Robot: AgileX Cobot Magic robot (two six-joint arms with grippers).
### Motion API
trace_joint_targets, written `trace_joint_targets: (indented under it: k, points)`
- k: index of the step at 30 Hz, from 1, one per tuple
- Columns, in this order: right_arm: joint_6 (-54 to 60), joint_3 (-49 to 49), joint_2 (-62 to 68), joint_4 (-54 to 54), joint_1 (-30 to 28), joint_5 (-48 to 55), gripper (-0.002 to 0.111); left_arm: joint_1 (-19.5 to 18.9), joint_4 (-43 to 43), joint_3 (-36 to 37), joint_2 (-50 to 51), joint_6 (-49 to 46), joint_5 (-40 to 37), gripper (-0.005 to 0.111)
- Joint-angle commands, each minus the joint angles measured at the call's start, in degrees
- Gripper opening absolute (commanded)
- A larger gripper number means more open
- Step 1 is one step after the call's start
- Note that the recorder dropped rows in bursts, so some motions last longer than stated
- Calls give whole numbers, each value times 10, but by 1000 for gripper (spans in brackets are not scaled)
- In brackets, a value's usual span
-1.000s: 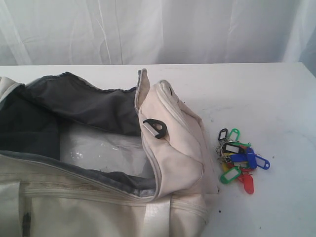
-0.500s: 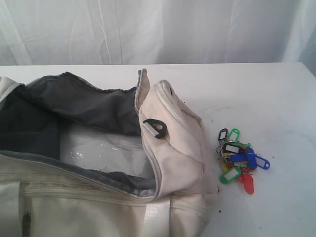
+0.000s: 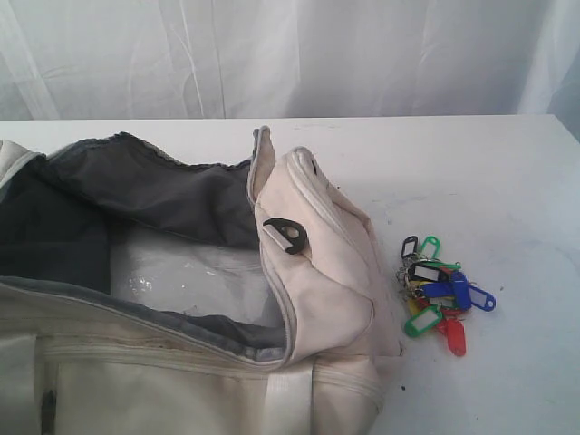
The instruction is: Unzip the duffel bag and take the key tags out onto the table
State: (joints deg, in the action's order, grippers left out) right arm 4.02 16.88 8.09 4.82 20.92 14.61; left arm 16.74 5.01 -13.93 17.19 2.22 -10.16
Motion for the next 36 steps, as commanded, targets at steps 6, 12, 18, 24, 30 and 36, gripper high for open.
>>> trace_joint_targets:
  k: [6,12,18,24,30,36]
  points:
    - [0,-3,2,-3,-4,-4,0,0,-24,136,-67,-5,61,0]
    - [0,-3,2,-3,-4,-4,0,0,-26,139,-77,-22,36,0]
    - [0,-3,1,-3,-4,-5,0,-21,-28,139,-107,-52,-13,0]
    - [0,-3,1,-3,-4,-5,0,-125,-25,139,-172,-36,-32,0]
    - [0,-3,1,-3,-4,-5,0,-182,-16,139,-172,-26,-33,0]
    - [0,-3,1,-3,-4,-5,0,-205,-16,139,-172,-22,-33,0]
